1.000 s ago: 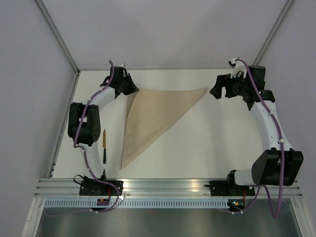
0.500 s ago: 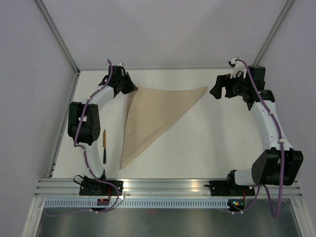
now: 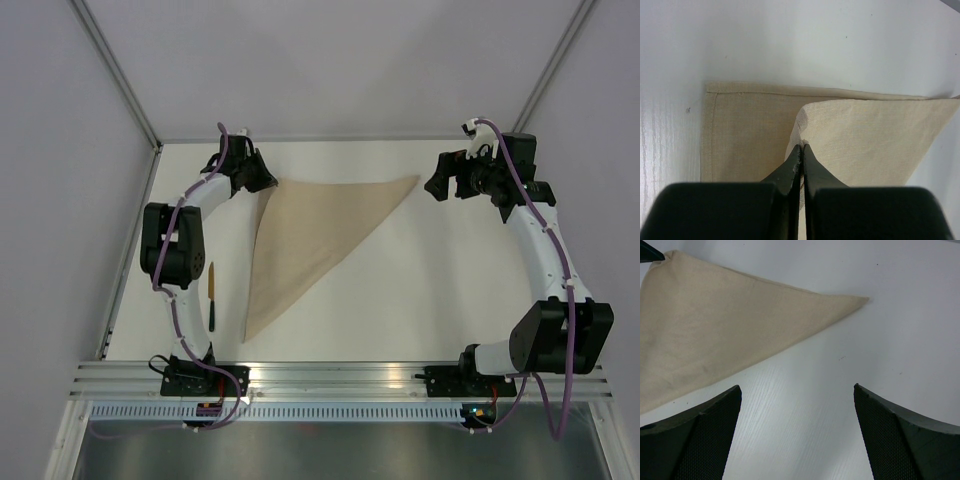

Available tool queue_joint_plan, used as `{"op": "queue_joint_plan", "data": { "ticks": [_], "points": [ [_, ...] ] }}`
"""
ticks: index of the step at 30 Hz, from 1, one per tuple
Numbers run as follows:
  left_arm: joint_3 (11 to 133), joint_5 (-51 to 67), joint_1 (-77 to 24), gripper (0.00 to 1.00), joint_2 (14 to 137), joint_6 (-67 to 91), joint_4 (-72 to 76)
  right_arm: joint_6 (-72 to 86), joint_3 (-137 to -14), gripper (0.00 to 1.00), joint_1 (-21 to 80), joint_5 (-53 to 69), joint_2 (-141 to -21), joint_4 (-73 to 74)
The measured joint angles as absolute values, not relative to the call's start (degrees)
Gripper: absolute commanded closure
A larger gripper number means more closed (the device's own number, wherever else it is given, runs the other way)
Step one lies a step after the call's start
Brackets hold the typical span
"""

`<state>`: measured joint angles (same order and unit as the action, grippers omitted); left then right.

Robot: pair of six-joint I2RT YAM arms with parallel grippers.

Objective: Fold the napkin, place the utensils inside, and roll it up
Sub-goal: Fold the napkin

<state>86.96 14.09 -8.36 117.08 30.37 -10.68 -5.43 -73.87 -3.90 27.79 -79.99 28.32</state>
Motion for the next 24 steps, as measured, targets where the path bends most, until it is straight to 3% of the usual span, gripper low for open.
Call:
{"op": "queue_joint_plan", "data": {
  "ticks": [6, 8, 9, 11, 12, 14, 24],
  "points": [
    [87.4, 14.1, -8.2, 0.97, 117.8, 30.4, -10.7, -5.7, -73.9, 0.02, -3.9, 27.8, -80.6, 28.3],
    [87.5, 14.1, -8.2, 0.91, 117.8, 30.4, -10.7, -5.8, -73.9, 0.02, -3.9, 27.8, -80.6, 28.3],
    [87.5, 14.1, -8.2, 0.77, 117.9, 30.4, -10.7, -5.8, -73.9, 0.02, -3.9, 27.8, -80.7, 28.3],
    [87.6, 13.9, -8.2, 0.61, 118.0, 30.1, -10.6, -5.8, -73.9, 0.02, -3.9, 27.8, -80.7, 28.3],
    [87.6, 13.7, -8.1, 0.44, 118.0, 29.9, -10.7, -5.8, -73.9, 0.02, -3.9, 27.8, -80.6, 28.3],
    [87.7, 13.4, -8.1, 0.29, 118.0, 29.5, -10.7, -5.8, -73.9, 0.02, -3.9, 27.8, -80.7, 28.3],
    [84.1, 7.3, -6.5, 0.23, 111.4, 28.4, -11.6, -7.0, -73.9, 0.02, -3.9, 28.8, -80.7, 28.8]
  ]
}}
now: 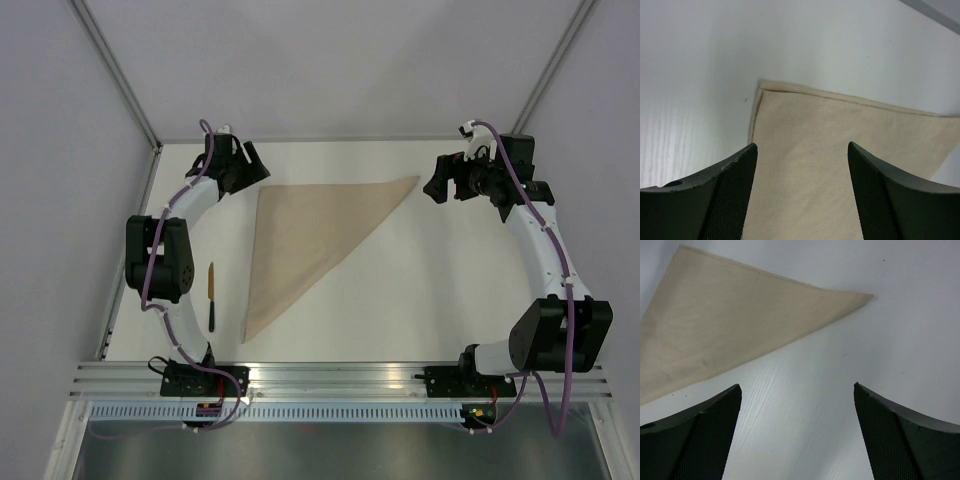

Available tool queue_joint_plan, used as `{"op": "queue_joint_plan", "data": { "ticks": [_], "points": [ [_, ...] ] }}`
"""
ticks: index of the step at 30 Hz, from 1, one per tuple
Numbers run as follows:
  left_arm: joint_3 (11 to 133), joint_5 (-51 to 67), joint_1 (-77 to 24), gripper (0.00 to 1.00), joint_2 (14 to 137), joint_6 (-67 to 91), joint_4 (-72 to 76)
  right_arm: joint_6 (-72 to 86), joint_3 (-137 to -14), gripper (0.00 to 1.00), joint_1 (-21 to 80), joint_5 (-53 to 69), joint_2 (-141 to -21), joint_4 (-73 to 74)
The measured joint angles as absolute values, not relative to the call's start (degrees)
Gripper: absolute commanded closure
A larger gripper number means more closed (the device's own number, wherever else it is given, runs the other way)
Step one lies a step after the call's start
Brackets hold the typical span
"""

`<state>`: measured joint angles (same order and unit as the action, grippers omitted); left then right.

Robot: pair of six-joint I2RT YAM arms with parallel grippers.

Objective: Fold the napkin, place the utensils inside, and roll it up
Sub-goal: Fold the napkin, then grab a utensil with the left arm

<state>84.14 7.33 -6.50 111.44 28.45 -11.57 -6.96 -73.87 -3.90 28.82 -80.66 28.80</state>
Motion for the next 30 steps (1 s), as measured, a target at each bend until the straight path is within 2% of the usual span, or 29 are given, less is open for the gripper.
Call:
{"op": "queue_joint_plan", "data": {
  "ticks": [9, 13, 17, 23, 30],
  "points": [
    [52.3, -7.5, -6.4, 0.27, 78.2, 33.1, -13.9, -8.8, -70.8, 0.02, -3.9, 33.4, -80.7, 29.6],
    [41.5, -13.1, -6.3, 0.30, 68.4, 39.1, -20.4, -8.9, -69.8, 0.02, -3.9, 36.2, -80.6, 30.9],
    [36.6, -16.8, -6.3, 0.33, 63.9, 46.3, -28.6, -8.9, -69.7, 0.02, -3.8, 38.1, -80.6, 31.0],
    [32.6, -21.8, -6.3, 0.31, 57.2, 55.6, -38.5, -9.4, -68.6, 0.02, -3.7, 39.8, -79.9, 31.1],
    [35.5, -23.6, -6.3, 0.34, 64.0, 56.9, -43.9, -10.2, -65.9, 0.02, -3.6, 40.5, -79.9, 31.3]
  ]
}}
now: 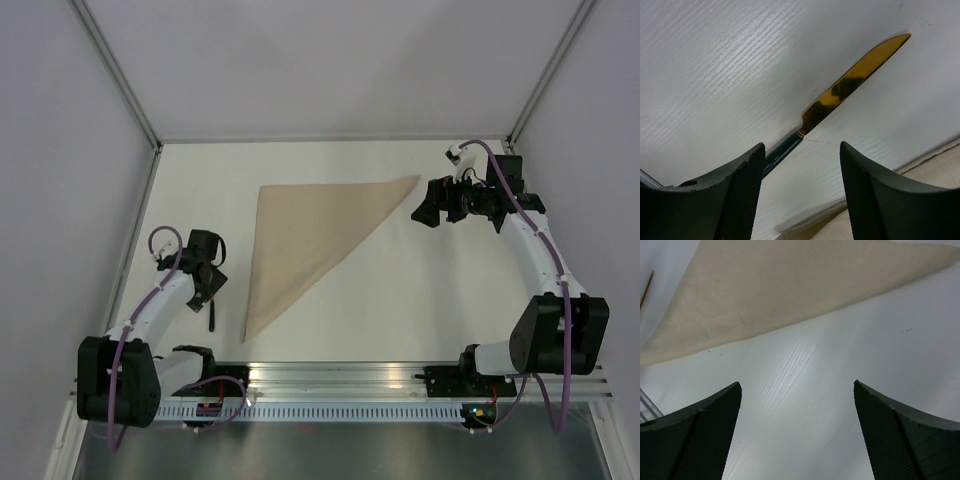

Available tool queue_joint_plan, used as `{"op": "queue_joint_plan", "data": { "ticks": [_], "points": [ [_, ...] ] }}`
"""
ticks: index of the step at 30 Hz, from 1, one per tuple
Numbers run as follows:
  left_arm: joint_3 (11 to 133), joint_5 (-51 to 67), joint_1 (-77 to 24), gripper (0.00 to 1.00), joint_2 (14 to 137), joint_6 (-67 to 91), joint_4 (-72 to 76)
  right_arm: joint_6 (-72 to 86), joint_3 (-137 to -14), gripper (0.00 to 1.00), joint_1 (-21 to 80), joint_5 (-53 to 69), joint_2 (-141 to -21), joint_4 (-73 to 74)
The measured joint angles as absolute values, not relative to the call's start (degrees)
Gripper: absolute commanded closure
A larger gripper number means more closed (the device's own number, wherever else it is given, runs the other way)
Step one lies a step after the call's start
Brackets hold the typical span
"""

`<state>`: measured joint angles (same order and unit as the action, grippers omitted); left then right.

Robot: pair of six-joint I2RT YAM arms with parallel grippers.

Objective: Fold the napkin, place the utensils inside, and roll it up
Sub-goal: Grab a utensil with the left arm

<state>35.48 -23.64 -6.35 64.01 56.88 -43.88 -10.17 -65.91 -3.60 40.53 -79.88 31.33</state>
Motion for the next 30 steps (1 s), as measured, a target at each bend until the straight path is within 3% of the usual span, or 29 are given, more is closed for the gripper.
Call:
{"op": "queue_joint_plan", "data": {
  "ticks": [6, 24, 30],
  "points": [
    [37.7, -23.3, -6.3, 0.37, 70.5, 55.3, -44.4, -10.3, -65.8, 0.02, -3.6, 40.7, -79.9, 31.3],
    [41.6, -20.2, -6.3, 0.65, 81.2, 51.5, -42.1, -11.0, -64.9, 0.03, -3.6, 40.7, -79.9, 31.8],
    [45.8, -20.0, -6.3, 0.70, 86.2, 49.9, -41.5, -11.4, -64.8, 0.03, -3.6, 40.5, -79.9, 31.9]
  ]
}}
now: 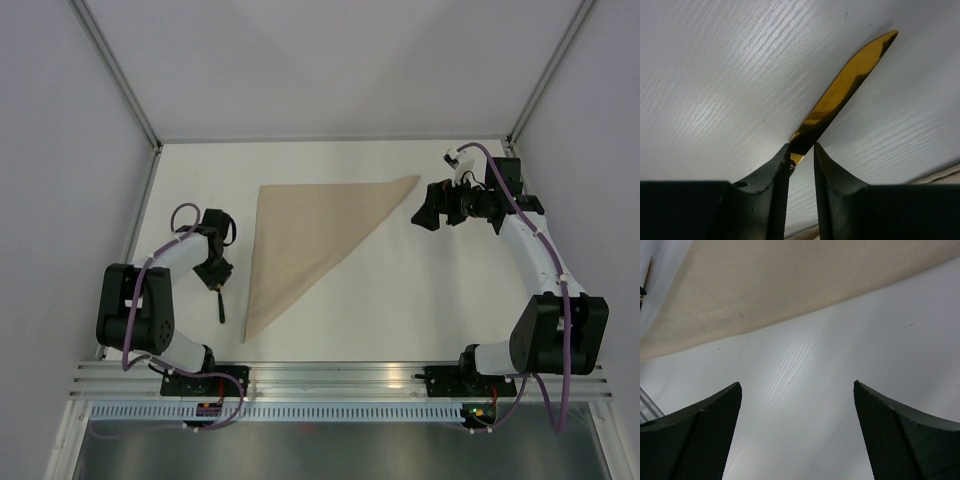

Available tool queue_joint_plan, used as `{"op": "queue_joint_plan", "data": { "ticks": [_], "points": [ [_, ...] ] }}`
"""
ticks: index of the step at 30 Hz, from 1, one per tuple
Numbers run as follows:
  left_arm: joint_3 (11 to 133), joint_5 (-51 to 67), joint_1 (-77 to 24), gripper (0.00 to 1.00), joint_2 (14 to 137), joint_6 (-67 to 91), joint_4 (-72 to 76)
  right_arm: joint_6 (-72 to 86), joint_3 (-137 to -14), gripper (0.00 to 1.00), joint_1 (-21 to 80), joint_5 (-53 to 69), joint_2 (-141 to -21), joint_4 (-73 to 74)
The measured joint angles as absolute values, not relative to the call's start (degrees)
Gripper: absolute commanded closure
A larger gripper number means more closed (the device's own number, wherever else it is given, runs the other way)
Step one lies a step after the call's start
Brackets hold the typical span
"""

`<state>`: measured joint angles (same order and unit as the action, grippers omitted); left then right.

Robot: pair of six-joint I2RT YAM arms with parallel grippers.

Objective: Fold the napkin, place the utensils inside, and roll it up
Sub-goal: Grab a utensil with the left arm

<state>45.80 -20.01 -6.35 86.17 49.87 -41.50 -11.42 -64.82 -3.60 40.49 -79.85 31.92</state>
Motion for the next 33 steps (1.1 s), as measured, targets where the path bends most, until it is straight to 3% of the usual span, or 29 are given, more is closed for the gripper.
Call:
{"op": "queue_joint_plan", "data": {
  "ticks": [11, 18, 33],
  "points": [
    [56.5, -20.9, -6.2, 0.75, 96.8, 44.7, -40.5, -11.8, -64.6, 0.03, -3.6, 39.9, -80.6, 31.8],
    [59.6, -21.0, -5.8, 0.60, 99.0, 42.0, -38.6, -11.9, -64.6, 0.03, -3.6, 38.9, -81.6, 31.8],
    [43.4, -15.9, -7.6, 0.50, 79.2, 53.5, -37.6, -11.9, -64.0, 0.03, -3.6, 38.3, -81.6, 31.2]
  ]
}}
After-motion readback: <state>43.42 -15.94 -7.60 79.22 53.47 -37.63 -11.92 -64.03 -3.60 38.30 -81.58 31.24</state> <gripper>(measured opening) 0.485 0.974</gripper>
